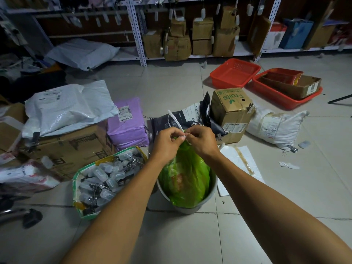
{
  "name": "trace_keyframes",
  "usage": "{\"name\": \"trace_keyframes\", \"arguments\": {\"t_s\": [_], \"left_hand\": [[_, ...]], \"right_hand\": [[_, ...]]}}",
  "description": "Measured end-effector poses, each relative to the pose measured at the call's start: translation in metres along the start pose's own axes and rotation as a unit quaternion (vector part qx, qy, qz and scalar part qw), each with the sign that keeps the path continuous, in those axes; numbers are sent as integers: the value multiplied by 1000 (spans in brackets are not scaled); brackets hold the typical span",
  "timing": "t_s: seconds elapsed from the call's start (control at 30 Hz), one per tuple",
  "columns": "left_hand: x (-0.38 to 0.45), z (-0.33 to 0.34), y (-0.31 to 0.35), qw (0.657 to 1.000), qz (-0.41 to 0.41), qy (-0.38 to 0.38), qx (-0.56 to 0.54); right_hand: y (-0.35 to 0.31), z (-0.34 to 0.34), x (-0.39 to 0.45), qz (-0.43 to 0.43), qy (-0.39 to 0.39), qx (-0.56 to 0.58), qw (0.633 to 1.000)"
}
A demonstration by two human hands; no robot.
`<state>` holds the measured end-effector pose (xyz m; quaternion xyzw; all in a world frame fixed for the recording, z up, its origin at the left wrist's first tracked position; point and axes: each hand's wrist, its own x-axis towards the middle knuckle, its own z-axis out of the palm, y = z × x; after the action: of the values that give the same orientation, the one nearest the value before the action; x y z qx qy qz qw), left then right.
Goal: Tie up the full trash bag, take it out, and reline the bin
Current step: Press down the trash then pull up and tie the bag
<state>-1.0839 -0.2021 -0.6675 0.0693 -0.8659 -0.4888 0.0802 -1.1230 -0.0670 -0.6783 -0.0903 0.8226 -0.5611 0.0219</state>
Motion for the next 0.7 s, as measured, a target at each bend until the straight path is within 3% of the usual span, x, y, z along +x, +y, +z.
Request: {"name": "trace_keyframes", "arguments": {"t_s": [0.23,0.37,0.7], "left_hand": [[3,-3,-3,1000,-17,14,-4],[2,-2,-2,999,-29,22,-25],[-1,-1,-11,990,14,43,131]], "right_hand": [[-2,3,-5,12,-70,64,995],[1,3,-5,15,-48,39,998],[-5,3,-5,72,-62,24,995]]}}
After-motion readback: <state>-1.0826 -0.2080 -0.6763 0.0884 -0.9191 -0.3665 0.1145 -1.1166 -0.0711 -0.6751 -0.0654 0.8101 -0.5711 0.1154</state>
